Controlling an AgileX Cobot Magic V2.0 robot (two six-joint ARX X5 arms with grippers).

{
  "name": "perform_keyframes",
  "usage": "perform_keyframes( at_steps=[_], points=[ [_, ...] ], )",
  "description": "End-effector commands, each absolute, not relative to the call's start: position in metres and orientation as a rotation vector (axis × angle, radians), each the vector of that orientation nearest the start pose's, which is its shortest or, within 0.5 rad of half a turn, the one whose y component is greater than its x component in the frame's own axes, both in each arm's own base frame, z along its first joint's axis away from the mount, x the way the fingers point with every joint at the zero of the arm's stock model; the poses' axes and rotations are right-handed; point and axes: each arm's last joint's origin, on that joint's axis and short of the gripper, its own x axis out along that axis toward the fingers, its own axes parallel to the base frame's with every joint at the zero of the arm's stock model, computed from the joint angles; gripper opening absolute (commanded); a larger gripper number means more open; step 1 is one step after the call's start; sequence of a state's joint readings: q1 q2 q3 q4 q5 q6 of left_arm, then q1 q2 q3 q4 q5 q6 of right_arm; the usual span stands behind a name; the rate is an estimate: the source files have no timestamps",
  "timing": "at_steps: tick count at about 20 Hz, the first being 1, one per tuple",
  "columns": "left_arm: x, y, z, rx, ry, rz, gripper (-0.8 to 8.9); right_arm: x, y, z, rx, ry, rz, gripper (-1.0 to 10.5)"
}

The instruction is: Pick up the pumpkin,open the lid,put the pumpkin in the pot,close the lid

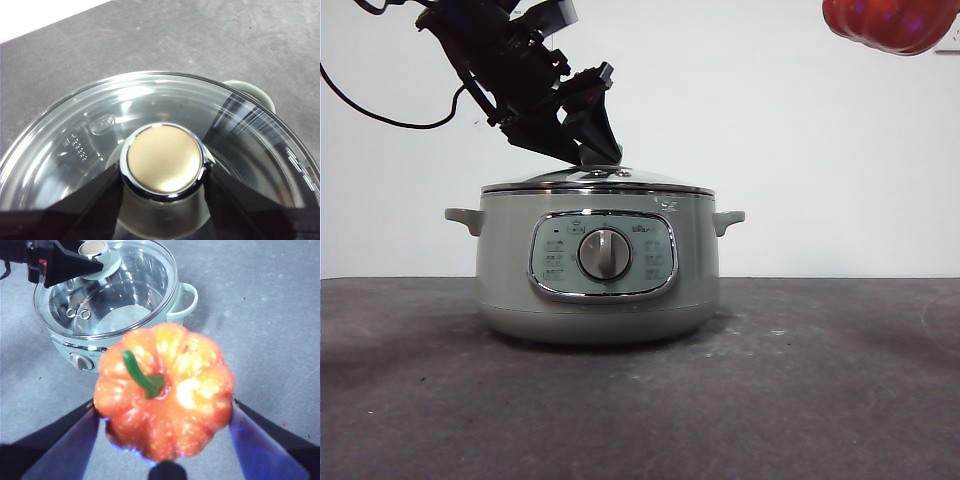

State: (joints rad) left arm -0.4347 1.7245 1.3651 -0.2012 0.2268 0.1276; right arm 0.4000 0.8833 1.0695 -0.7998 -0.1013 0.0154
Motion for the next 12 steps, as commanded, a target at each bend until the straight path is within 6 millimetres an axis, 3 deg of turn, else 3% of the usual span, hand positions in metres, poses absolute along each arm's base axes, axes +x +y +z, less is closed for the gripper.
perform_keyframes(
  at_steps=[1,6,12],
  points=[
    [0.353,-0.174,0.280,0.180,0.529,-0.698,-0.12,0.147,0.065,0.356,-0.071,0.619,0.477,-0.1],
    [0.352,-0.173,0.283,0.175,0.521,-0.697,-0.12,0.146,0.065,0.355,-0.074,0.639,0.476,-0.1],
    [0.343,-0.168,0.305,0.170,0.455,-0.694,-0.12,0.146,0.065,0.355,-0.074,0.639,0.476,-0.1]
  ],
)
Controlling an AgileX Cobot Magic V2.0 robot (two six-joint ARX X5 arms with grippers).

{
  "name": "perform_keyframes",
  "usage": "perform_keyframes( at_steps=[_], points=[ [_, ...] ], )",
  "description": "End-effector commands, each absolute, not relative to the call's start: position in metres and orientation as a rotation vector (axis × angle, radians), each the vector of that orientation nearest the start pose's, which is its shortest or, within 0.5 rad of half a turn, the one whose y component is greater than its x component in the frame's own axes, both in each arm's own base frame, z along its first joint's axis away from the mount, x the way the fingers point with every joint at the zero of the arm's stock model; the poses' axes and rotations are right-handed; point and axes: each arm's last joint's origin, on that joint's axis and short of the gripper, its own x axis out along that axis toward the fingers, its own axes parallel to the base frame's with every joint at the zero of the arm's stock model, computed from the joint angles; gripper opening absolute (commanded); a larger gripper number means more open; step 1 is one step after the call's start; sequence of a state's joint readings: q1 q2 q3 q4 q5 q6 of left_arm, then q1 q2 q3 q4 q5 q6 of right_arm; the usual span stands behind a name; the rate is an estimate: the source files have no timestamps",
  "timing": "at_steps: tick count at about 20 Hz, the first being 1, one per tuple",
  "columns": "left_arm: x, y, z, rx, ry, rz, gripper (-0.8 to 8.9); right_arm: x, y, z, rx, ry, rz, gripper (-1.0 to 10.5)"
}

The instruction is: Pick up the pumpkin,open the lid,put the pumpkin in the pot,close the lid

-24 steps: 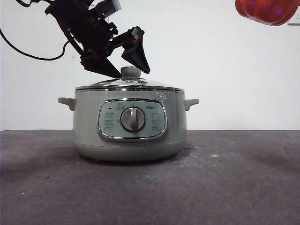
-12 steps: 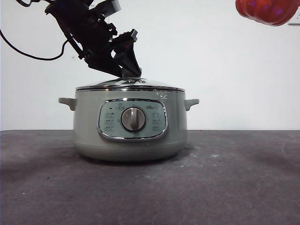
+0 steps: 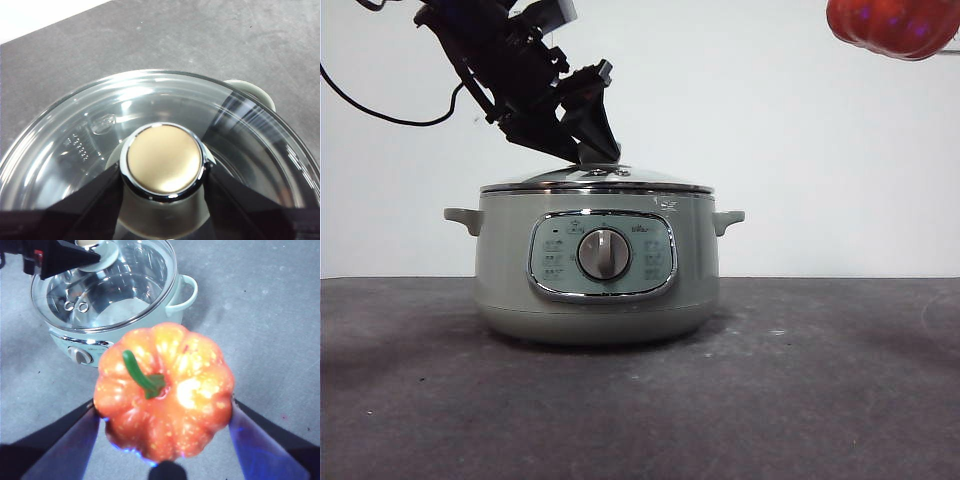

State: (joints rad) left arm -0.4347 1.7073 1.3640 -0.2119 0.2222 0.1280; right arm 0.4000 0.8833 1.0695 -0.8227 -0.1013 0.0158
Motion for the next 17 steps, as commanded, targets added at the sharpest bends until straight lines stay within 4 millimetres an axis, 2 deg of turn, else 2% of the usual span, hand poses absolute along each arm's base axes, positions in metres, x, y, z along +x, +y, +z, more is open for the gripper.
perform_keyframes(
  at_steps=[1,5,9,12,17],
  points=[
    [0.341,-0.167,0.310,0.169,0.442,-0.692,-0.12,0.146,0.065,0.355,-0.074,0.639,0.476,-0.1],
    [0.331,-0.157,0.330,0.161,0.390,-0.676,-0.12,0.146,0.065,0.355,-0.073,0.636,0.477,-0.1],
    [0.308,-0.133,0.361,0.152,0.354,-0.641,-0.12,0.150,0.067,0.356,-0.068,0.611,0.484,-0.1],
    [0.275,-0.109,0.392,0.144,0.320,-0.601,-0.12,0.161,0.073,0.357,-0.057,0.575,0.502,-0.1],
    [0.202,-0.069,0.433,0.141,0.262,-0.524,-0.12,0.203,0.095,0.349,-0.041,0.578,0.575,-0.1]
  ],
)
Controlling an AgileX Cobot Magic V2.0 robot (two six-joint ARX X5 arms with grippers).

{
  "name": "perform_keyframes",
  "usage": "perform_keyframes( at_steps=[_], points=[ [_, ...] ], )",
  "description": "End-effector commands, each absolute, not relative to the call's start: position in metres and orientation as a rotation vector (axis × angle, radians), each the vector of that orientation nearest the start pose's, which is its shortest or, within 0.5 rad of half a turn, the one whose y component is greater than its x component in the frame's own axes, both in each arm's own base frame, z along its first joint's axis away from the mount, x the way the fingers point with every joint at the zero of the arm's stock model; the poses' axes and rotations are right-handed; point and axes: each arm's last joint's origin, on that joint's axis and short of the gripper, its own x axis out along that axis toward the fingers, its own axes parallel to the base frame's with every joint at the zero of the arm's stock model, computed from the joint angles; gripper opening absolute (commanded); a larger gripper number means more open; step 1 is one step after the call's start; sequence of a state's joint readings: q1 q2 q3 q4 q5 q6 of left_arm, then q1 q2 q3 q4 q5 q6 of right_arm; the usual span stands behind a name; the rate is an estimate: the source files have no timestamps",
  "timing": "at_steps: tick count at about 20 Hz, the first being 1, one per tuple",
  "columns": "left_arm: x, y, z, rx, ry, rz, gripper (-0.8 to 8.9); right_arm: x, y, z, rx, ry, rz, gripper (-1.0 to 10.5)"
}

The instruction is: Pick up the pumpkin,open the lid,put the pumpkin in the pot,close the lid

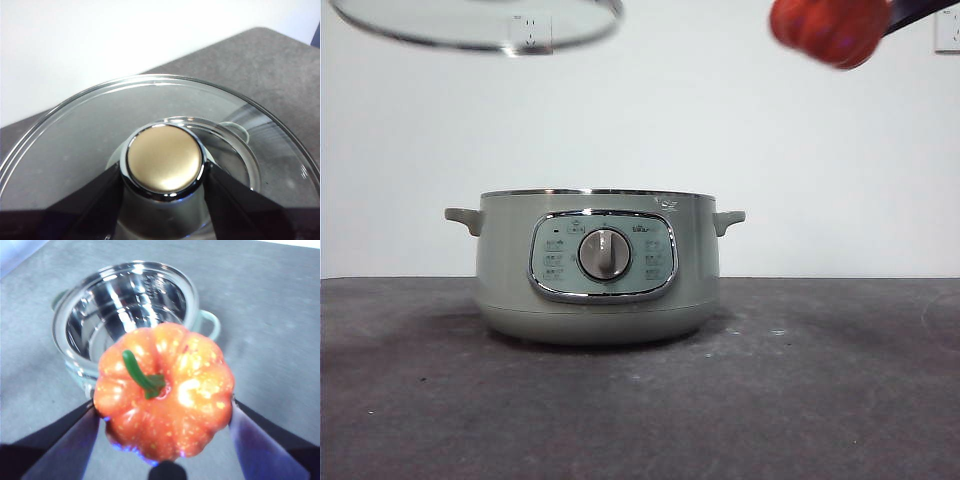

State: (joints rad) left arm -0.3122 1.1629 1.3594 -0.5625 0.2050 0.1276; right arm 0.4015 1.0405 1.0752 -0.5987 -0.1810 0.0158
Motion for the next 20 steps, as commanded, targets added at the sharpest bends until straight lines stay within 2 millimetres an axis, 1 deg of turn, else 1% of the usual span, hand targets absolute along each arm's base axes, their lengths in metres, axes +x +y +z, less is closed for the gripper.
perform_keyframes(
  at_steps=[1,4,6,8,10,12,14,17,20],
  points=[
    [0.189,-0.064,0.438,0.141,0.254,-0.511,-0.12,0.212,0.102,0.348,-0.047,0.585,0.587,-0.1],
    [0.147,-0.049,0.446,0.148,0.248,-0.454,-0.12,0.243,0.132,0.351,-0.093,0.604,0.642,-0.1],
    [0.127,-0.042,0.448,0.147,0.250,-0.448,-0.12,0.264,0.156,0.353,-0.129,0.610,0.682,-0.1],
    [0.111,-0.037,0.448,0.149,0.257,-0.433,-0.12,0.287,0.181,0.351,-0.168,0.617,0.714,-0.1],
    [0.098,-0.033,0.448,0.149,0.257,-0.429,-0.12,0.311,0.203,0.343,-0.196,0.630,0.734,-0.1],
    [0.089,-0.030,0.448,0.146,0.256,-0.427,-0.12,0.332,0.225,0.328,-0.241,0.648,0.728,-0.1],
    [0.086,-0.029,0.447,0.146,0.260,-0.426,-0.12,0.349,0.243,0.310,-0.283,0.669,0.732,-0.1],
    [0.085,-0.029,0.446,0.147,0.275,-0.427,-0.12,0.363,0.261,0.280,-0.330,0.674,0.727,-0.1],
    [0.084,-0.029,0.446,0.146,0.274,-0.431,-0.12,0.372,0.269,0.256,-0.373,0.691,0.700,-0.1]
  ],
)
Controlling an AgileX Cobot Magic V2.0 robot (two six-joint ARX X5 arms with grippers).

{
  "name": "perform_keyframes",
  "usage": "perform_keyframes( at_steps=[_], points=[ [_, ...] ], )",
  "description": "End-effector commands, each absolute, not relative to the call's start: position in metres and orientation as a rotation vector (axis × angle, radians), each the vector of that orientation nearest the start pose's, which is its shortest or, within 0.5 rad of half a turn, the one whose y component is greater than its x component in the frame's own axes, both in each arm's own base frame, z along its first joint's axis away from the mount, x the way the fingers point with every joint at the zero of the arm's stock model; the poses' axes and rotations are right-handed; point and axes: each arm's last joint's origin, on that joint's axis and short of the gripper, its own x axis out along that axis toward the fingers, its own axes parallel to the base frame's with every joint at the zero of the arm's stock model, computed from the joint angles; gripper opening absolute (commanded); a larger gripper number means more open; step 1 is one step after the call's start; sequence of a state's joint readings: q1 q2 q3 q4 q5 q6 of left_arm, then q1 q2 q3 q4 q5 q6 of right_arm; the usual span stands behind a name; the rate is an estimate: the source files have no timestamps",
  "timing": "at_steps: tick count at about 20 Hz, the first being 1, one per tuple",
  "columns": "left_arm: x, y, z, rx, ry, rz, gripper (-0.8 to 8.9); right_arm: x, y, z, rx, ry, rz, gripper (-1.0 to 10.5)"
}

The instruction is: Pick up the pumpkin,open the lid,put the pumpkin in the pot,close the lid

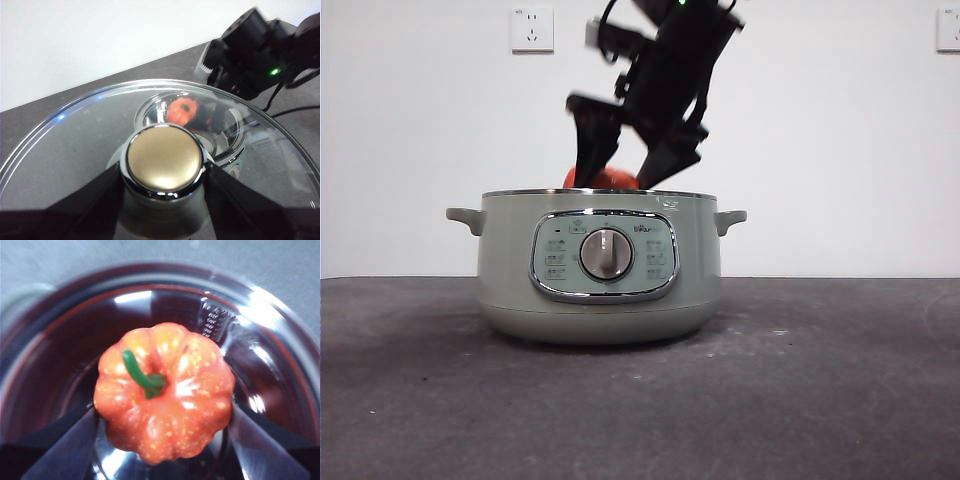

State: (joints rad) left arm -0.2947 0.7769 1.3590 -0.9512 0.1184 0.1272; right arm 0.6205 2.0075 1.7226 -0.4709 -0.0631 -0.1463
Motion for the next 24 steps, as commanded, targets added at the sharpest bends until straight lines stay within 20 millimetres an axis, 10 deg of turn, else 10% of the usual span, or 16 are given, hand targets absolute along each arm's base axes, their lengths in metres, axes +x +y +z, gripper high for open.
perform_keyframes(
  at_steps=[1,10,14,16,21,24],
  points=[
    [0.084,-0.029,0.446,0.146,0.274,-0.431,-0.12,0.375,0.271,0.248,-0.379,0.703,0.699,-0.1],
    [0.084,-0.029,0.445,0.147,0.277,-0.432,-0.12,0.378,0.274,0.216,-0.420,0.815,0.704,-0.1],
    [0.084,-0.029,0.445,0.146,0.276,-0.440,-0.12,0.376,0.273,0.214,-0.429,0.850,0.702,6.0],
    [0.084,-0.029,0.445,0.146,0.276,-0.440,-0.12,0.375,0.275,0.215,-0.429,0.843,0.706,6.1],
    [0.084,-0.029,0.446,0.148,0.274,-0.442,-0.12,0.375,0.275,0.242,-0.405,0.817,0.695,6.1],
    [0.088,-0.031,0.447,0.147,0.254,-0.448,-0.12,0.364,0.264,0.293,-0.393,0.725,0.652,6.1]
  ],
)
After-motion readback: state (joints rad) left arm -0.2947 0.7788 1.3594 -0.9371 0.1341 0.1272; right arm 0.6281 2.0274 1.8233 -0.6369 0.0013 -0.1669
